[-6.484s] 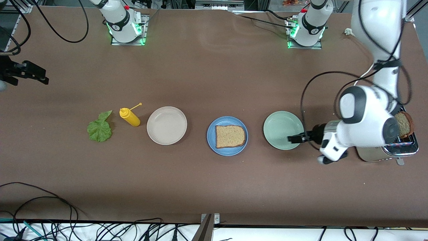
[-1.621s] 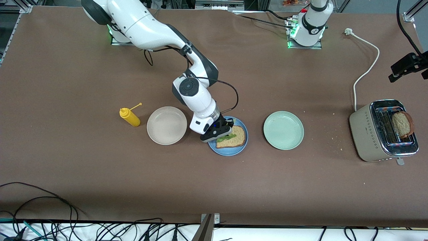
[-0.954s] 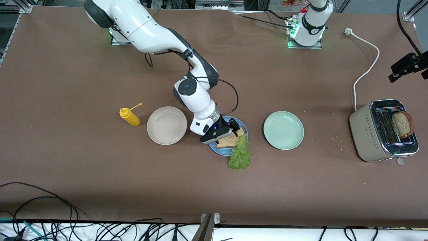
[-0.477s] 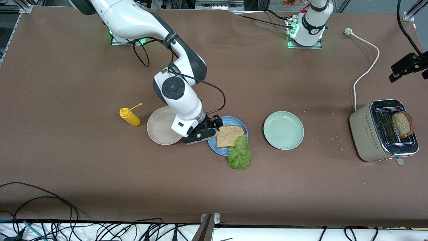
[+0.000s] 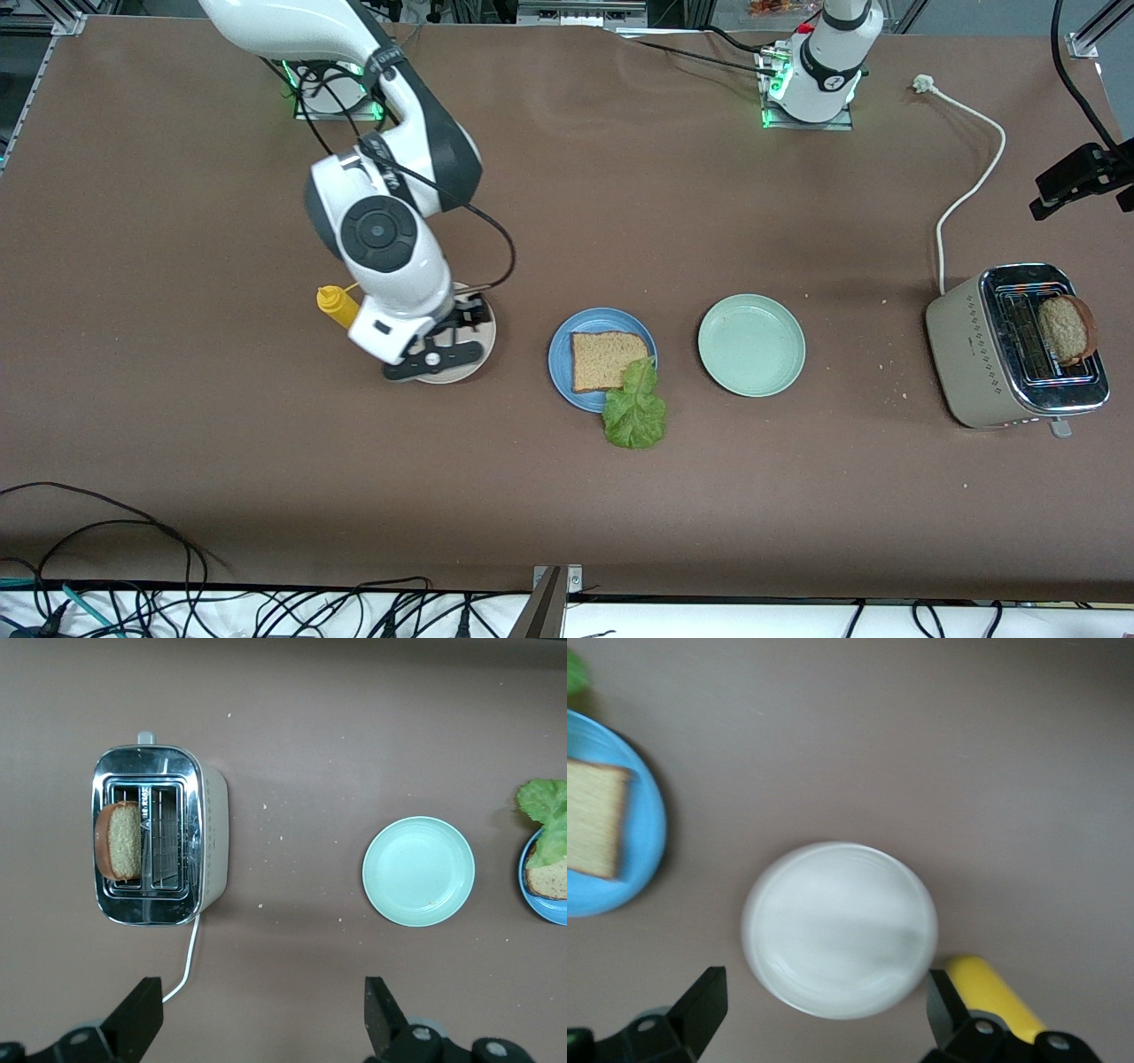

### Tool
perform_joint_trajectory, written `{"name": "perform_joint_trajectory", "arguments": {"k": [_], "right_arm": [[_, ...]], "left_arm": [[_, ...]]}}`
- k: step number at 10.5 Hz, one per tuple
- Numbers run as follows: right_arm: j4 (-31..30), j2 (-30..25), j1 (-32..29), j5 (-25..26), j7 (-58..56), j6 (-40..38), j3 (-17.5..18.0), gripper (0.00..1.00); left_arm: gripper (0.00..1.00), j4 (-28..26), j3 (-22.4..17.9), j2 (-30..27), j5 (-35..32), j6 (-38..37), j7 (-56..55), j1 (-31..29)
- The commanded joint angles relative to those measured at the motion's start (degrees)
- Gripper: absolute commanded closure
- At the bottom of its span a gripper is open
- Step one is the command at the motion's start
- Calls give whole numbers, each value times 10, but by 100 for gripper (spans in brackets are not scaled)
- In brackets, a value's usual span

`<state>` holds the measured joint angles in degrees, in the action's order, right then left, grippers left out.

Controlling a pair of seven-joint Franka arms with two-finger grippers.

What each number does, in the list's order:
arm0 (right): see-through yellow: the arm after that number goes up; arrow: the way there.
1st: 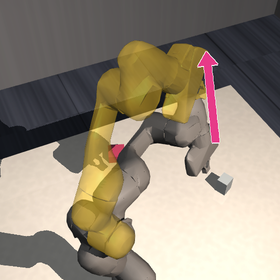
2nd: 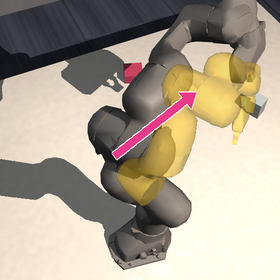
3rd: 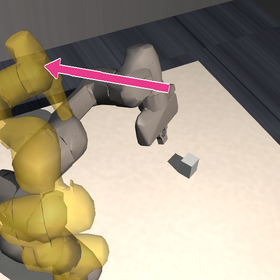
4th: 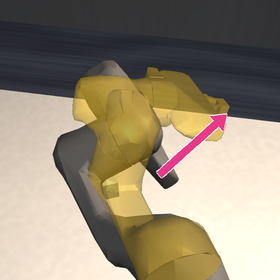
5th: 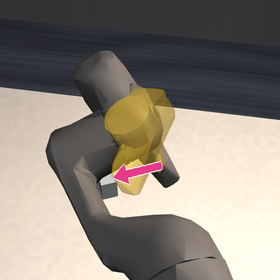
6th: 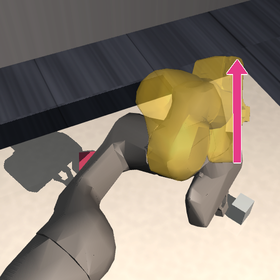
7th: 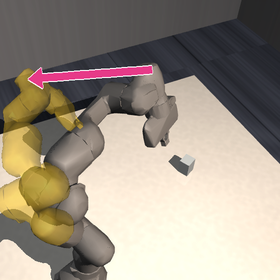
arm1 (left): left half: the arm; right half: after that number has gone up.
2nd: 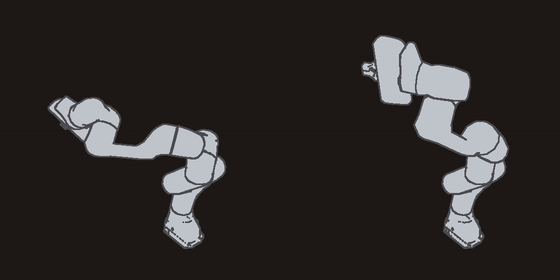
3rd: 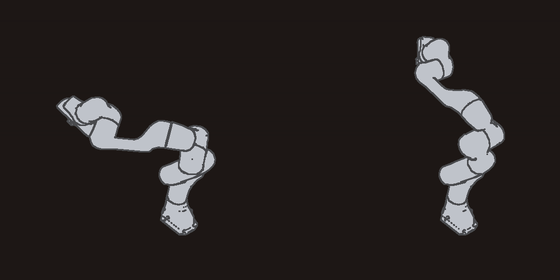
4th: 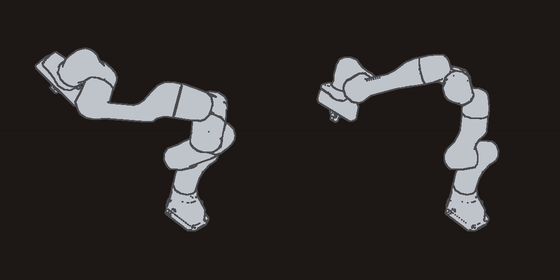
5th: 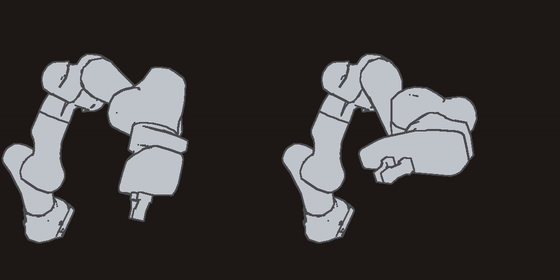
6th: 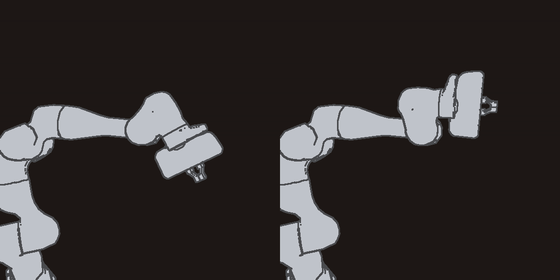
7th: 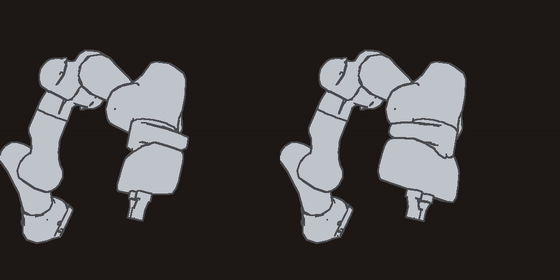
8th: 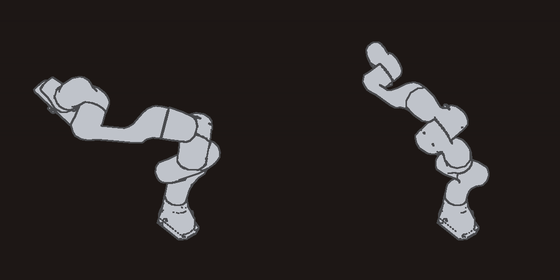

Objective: Make sandwich in blue plate with both arms
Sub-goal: 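Move the right gripper back to the yellow mustard bottle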

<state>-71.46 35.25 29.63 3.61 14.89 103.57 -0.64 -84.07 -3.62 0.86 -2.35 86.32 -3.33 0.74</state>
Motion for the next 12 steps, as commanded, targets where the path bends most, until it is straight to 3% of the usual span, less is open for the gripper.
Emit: {"name": "perform_joint_trajectory", "arguments": {"k": [1, 3, 6, 7, 9, 12], "right_arm": [[-59, -62, 3, 69, -71, -97, -37, 0], [-192, -158, 2, 69, -140, -82, -74, 0], [-399, -285, 1, 66, -238, 27, -146, 0], [-436, -296, 1, 62, -297, 61, -174, 0], [-483, -292, 0, -17, -461, 111, -236, 0], [-489, -253, -11, -139, -634, 152, -270, 0]], "left_arm": [[0, 9, 1, 21, -11, -4, 3, -30], [0, 9, -1, 25, -18, 9, 3, -41], [0, 9, 1, 26, -12, 33, 5, -70], [0, 9, 1, 26, -12, 32, 5, -70], [0, 4, 3, 37, -12, 32, 5, -67], [0, 6, 9, 45, -16, 32, -4, -61]]}}
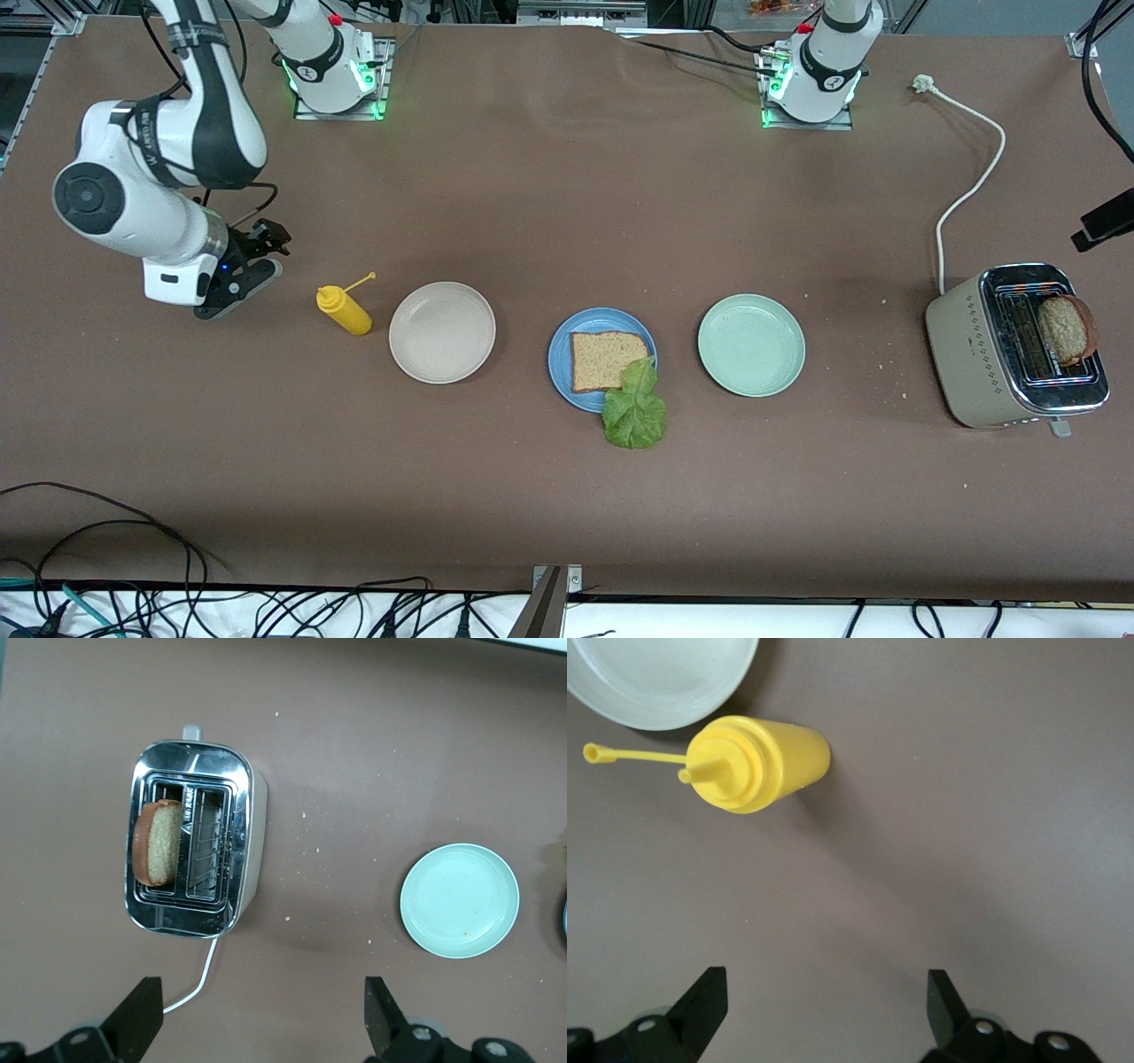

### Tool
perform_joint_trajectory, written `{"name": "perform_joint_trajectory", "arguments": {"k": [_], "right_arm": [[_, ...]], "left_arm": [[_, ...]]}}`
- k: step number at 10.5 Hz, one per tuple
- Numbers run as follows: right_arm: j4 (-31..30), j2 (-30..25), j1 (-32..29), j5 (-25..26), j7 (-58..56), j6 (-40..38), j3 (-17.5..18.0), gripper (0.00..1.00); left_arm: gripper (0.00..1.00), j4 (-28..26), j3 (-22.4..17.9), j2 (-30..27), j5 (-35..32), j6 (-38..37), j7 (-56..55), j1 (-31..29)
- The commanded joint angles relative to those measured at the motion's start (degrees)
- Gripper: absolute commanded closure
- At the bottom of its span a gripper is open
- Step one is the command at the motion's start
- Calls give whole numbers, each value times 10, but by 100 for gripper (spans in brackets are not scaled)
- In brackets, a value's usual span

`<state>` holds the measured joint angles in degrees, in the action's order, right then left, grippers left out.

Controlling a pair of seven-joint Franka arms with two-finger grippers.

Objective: Make sandwich in blue plate with both arms
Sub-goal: 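Move the right gripper back to the yellow mustard bottle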

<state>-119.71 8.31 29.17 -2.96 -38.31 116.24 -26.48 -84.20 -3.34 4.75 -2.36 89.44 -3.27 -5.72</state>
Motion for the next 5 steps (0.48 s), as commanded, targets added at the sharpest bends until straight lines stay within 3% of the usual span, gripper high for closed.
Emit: {"name": "perform_joint_trajectory", "arguments": {"k": [1, 5], "right_arm": [[-6, 30, -15, -105, -161, 44, -11, 0], [5, 106, -66, -367, -486, 37, -11, 0]], "left_arm": [[0, 8, 7, 6, -18, 0, -4, 4], [0, 8, 14, 5, -18, -1, -3, 4]]}}
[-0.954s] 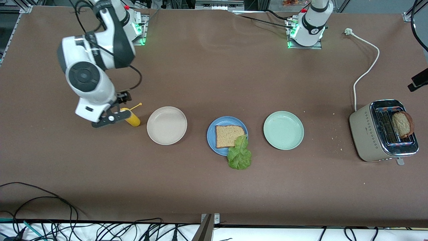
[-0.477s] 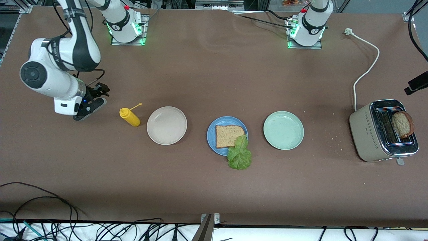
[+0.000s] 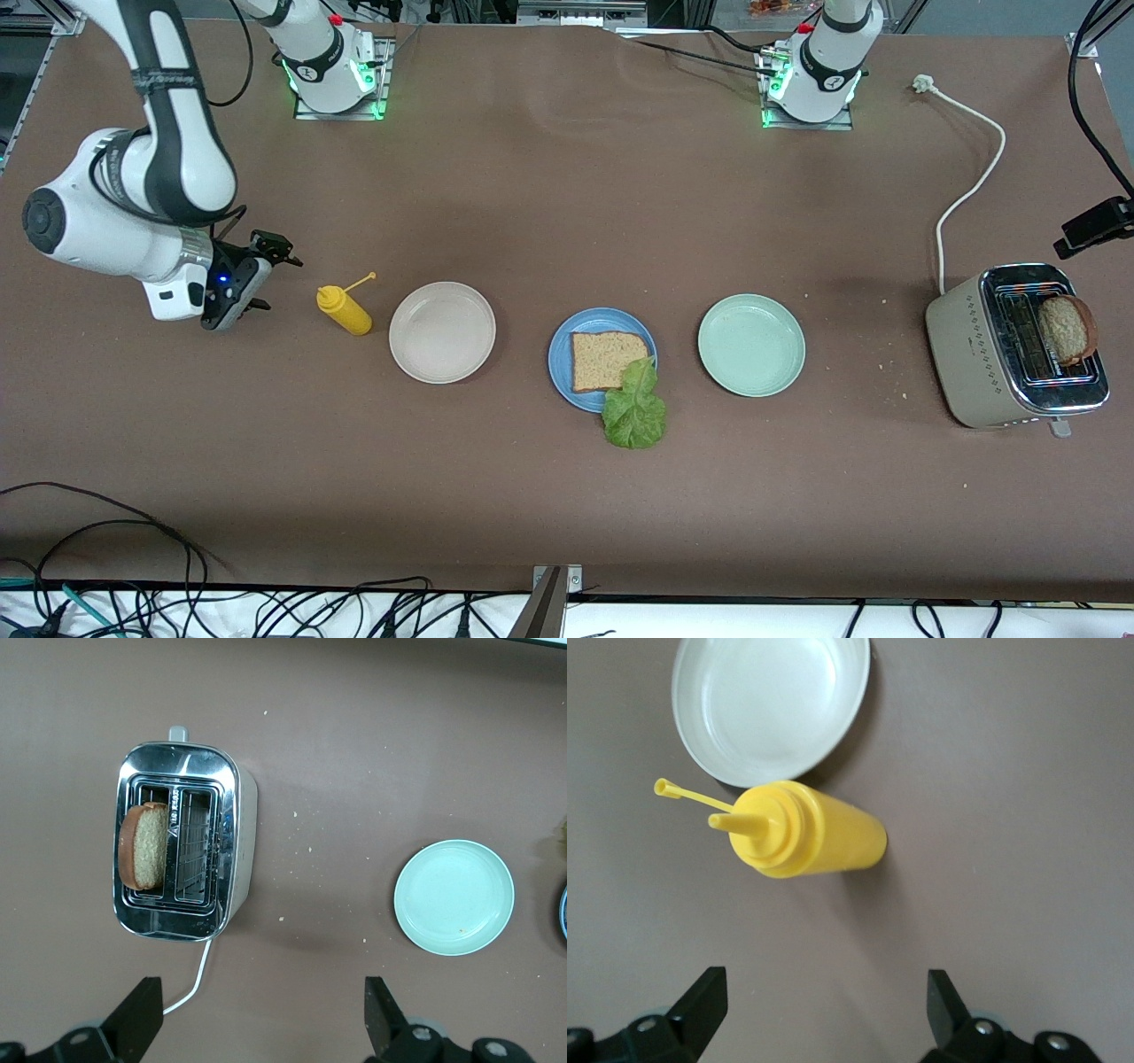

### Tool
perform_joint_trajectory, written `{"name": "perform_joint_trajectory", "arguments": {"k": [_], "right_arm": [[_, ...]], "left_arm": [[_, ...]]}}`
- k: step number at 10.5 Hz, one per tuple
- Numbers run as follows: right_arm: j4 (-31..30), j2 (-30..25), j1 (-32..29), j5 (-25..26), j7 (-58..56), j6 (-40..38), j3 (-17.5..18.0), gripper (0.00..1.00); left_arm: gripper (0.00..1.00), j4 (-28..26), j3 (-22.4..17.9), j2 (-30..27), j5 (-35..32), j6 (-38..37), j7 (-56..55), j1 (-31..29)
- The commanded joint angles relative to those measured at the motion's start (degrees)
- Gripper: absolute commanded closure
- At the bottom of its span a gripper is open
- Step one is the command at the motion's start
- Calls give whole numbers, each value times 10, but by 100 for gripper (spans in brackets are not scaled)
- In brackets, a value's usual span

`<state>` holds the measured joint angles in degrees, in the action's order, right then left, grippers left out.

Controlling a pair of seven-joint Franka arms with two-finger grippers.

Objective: Make sandwich in blue plate with both arms
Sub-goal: 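Move the right gripper back to the yellow mustard bottle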

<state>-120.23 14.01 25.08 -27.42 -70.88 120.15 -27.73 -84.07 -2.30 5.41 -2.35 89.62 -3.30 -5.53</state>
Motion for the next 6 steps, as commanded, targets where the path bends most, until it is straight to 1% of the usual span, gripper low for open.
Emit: {"name": "perform_joint_trajectory", "arguments": {"k": [1, 2, 3, 4, 5, 6], "right_arm": [[25, 79, -31, -167, -213, -2, 2, 0], [37, 103, -36, -204, -254, -6, 2, 0], [46, 117, -43, -244, -289, -37, 2, 0], [62, 141, -50, -279, -317, -75, 2, 0], [77, 169, -70, -302, -350, -120, 3, 0], [89, 195, -86, -341, -392, -167, 7, 0]], "left_arm": [[0, 7, 4, 0, -18, -3, -3, 3], [0, 7, 4, -1, -18, -3, -3, 3], [0, 7, 4, -1, -18, -4, -3, 3], [0, 7, 4, -1, -16, -4, -3, 3], [0, 7, 4, -1, -15, -4, -4, 3], [0, 7, 4, -1, -13, -4, -4, 3]]}}
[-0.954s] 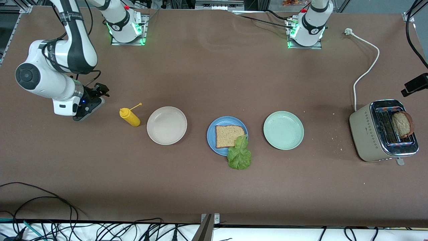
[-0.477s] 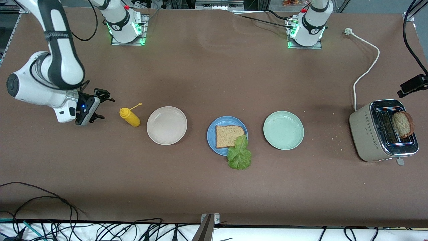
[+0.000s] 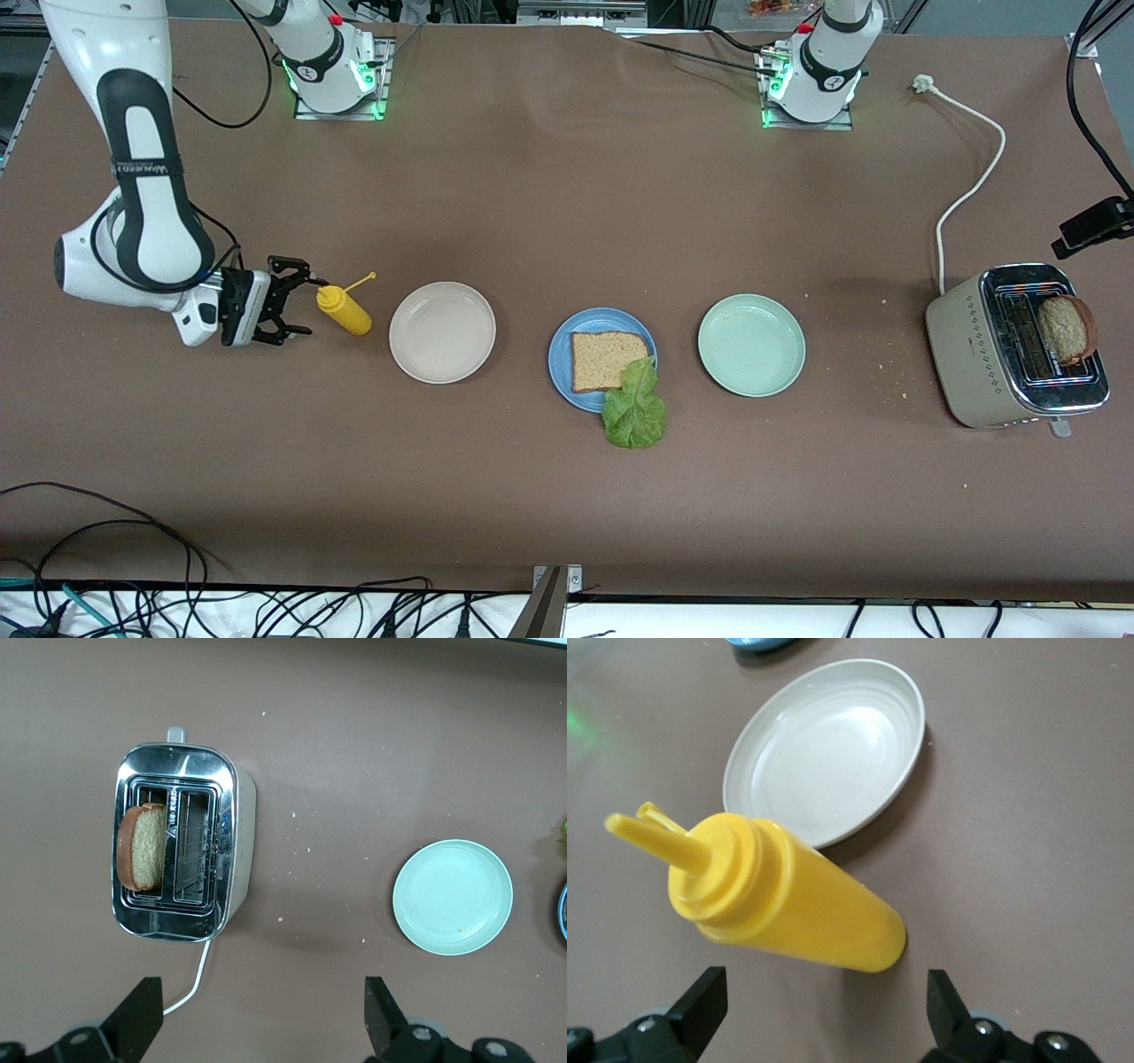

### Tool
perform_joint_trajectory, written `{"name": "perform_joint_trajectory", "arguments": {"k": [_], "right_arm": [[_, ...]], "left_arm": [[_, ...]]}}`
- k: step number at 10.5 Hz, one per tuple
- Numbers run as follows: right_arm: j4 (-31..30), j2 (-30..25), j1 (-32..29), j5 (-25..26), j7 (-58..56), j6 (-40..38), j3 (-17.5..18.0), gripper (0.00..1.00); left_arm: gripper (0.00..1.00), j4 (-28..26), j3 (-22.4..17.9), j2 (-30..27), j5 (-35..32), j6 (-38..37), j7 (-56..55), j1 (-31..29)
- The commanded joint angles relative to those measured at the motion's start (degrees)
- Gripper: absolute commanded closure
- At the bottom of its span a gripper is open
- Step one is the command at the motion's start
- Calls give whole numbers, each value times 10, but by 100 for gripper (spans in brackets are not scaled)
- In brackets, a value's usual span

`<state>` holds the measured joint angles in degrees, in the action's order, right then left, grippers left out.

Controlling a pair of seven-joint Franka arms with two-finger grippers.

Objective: Make sandwich in blue plate with both arms
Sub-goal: 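Grasp the yellow mustard bottle with the right gripper and lift it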

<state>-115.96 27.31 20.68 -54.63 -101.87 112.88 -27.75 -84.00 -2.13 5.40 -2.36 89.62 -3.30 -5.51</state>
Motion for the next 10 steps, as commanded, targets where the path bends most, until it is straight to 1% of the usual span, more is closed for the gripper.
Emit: {"name": "perform_joint_trajectory", "arguments": {"k": [1, 2, 4, 7, 8, 9, 10], "right_arm": [[53, 77, -44, -92, -113, -122, 7, 0], [54, 85, -48, -96, -135, -126, 7, 0], [55, 85, -51, -126, -189, -145, 8, 0], [63, 85, -51, -136, -213, -178, 8, 0], [62, 85, -51, -144, -220, -195, 8, 2], [61, 85, -50, -144, -220, -200, 8, 18], [61, 86, -50, -144, -219, -200, 8, 40]], "left_arm": [[0, 7, 2, -1, -13, -4, -3, 2], [0, 7, 2, -1, -13, -4, -4, 2], [0, 8, 2, -1, -12, -4, -5, 2], [0, 8, 2, -1, -11, -7, -4, 1], [0, 8, 2, -1, -11, -7, -4, 1], [0, 8, 2, -1, -11, -7, -3, 1], [0, 8, 2, -1, -11, -6, -4, 2]]}}
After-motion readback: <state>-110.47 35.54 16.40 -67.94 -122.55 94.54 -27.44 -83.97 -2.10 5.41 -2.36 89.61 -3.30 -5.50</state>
